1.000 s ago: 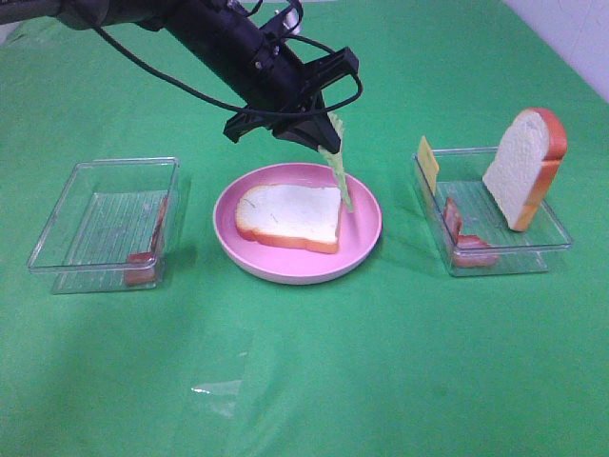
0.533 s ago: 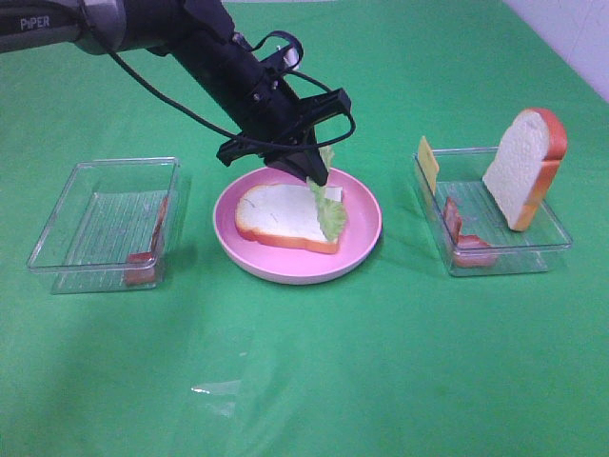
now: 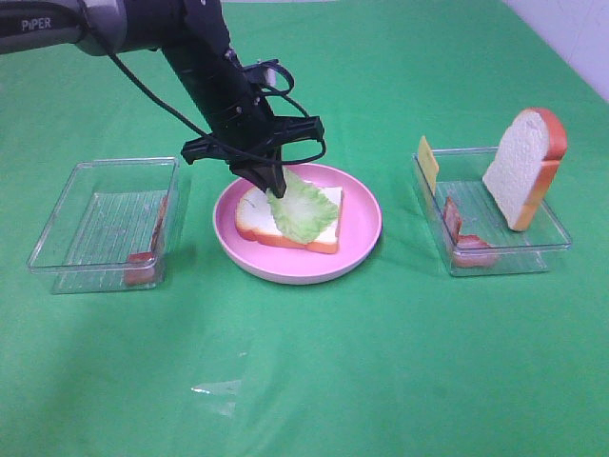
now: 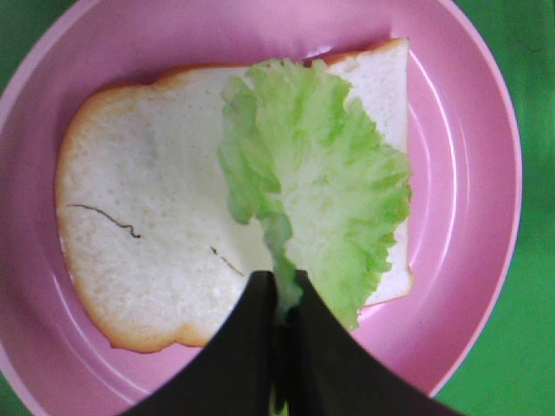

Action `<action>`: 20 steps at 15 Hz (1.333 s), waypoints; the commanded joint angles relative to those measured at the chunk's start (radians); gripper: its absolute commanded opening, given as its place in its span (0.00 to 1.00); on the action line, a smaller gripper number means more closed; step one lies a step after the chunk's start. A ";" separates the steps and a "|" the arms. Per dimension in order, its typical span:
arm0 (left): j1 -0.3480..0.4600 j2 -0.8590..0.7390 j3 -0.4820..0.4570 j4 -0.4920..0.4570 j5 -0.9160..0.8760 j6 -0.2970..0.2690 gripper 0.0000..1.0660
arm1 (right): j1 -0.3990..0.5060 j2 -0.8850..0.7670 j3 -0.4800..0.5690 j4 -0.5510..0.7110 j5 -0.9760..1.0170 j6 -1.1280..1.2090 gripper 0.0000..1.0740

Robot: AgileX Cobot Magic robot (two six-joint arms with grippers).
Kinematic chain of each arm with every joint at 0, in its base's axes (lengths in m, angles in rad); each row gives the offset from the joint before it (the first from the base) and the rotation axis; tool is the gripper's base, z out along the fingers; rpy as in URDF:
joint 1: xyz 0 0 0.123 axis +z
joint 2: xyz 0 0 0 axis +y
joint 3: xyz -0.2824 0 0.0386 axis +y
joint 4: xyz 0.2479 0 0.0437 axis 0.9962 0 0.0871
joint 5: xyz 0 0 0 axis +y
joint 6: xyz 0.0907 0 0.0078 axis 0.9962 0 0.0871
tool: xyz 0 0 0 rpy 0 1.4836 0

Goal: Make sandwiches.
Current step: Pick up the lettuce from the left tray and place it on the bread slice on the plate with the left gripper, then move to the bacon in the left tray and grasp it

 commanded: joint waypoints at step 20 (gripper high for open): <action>0.008 -0.092 -0.343 0.245 0.273 -0.051 0.94 | -0.004 -0.026 0.006 -0.001 -0.001 0.007 0.90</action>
